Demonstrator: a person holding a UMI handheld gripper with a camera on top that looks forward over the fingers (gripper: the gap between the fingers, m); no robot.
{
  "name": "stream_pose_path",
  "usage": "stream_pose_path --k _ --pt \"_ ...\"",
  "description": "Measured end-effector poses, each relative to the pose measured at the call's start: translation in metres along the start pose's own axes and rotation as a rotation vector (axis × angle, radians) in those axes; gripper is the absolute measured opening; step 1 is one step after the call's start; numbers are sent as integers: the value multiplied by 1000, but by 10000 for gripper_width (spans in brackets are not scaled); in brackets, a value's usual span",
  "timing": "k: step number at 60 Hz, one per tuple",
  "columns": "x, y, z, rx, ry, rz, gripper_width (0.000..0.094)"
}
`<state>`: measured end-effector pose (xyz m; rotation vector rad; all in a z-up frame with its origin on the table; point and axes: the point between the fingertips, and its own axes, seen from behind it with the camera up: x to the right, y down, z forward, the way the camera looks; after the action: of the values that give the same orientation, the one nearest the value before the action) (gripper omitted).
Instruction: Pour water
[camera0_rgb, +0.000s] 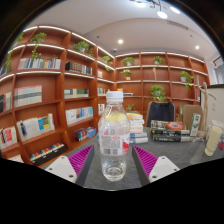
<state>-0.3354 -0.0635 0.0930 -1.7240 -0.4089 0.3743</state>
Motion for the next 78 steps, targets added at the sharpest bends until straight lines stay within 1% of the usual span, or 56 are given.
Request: stream_pose_path --k 5,7,9,10,12,13,18,20,21,22,24,26,31,39,45,47,55,59,65,78 --pt "0 -7 16 18 -2 24 803" --pt "0 -9 21 28 -4 30 786" --pt "0 -11 25 38 -5 36 741" --pt "1 -12 27 44 -1 39 703" --pt "6 -14 31 54 19 45 593" --pt "7 -14 33 56 25 44 564" --pt "6 -14 36 58 29 37 537" --pt "6 -14 36 58 31 32 490" --pt "7 -14 36 58 32 32 490" --pt "8 -15 36 61 33 35 437" --pt "9 -15 35 65 35 39 431" --pt "10 -15 35 72 36 41 393" --pt "12 -15 37 88 33 48 377" --pt "19 -15 37 75 43 88 375" --pt "39 -19 31 71 66 259 377" --pt "56 -20 32 85 72 356 376" --pt "114 -43 16 199 78 736 376" --pt "145 -55 3 244 107 883 376" --pt "196 -67 -1 316 110 1066 377" --pt "290 -104 -10 519 58 1437 376"
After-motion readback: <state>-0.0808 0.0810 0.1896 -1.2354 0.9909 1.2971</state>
